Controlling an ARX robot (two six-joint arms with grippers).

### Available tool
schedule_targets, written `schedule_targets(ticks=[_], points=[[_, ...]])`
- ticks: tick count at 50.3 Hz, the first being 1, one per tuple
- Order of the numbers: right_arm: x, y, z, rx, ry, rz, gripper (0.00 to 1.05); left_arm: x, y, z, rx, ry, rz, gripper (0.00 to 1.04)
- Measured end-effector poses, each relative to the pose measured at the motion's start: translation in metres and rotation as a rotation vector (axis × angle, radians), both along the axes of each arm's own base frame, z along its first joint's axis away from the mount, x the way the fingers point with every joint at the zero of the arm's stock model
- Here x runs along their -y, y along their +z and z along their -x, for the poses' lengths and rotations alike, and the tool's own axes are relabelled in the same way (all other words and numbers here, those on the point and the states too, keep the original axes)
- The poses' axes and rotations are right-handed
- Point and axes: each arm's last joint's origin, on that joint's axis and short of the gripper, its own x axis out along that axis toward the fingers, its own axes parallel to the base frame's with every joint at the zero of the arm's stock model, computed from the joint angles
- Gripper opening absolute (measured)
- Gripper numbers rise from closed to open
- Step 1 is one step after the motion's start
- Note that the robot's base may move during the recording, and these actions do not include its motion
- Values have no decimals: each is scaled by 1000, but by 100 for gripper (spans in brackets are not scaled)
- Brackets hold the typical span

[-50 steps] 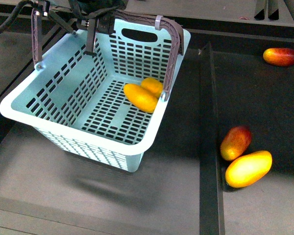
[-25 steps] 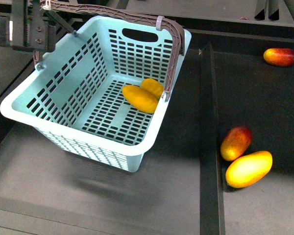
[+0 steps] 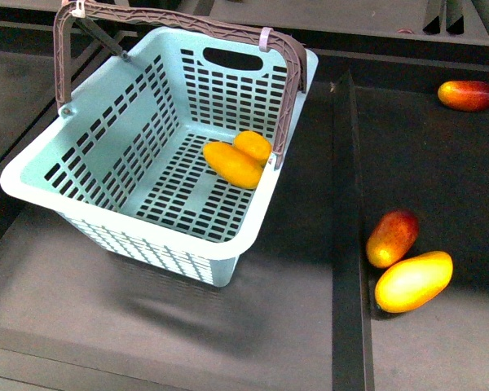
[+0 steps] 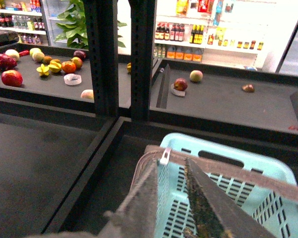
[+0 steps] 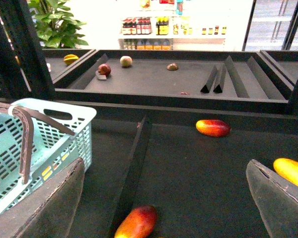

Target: Pick lemon and mango into basket

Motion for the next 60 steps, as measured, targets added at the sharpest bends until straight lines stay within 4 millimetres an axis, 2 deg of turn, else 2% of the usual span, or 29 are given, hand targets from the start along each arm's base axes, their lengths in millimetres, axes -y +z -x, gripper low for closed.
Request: schedule_targets(ticks=[3, 4, 14, 24, 31, 60], points=[[0, 0, 0, 0, 0, 0, 96, -9, -7, 14, -13, -3, -39, 4], [0, 0, 0, 0, 0, 0, 96, -11, -8, 17, -13, -1, -40, 3], [0, 0, 0, 0, 0, 0, 96, -33, -17, 55, -3, 9, -64, 3], [0, 0, 0, 0, 0, 0, 96, -44, -26, 83, -2, 5, -68, 3], [0, 0, 0, 0, -1, 0, 96, -56, -35, 95, -15, 11, -70, 3], [0, 0, 0, 0, 0, 0, 96, -56, -27, 124, 15, 7, -70, 3]])
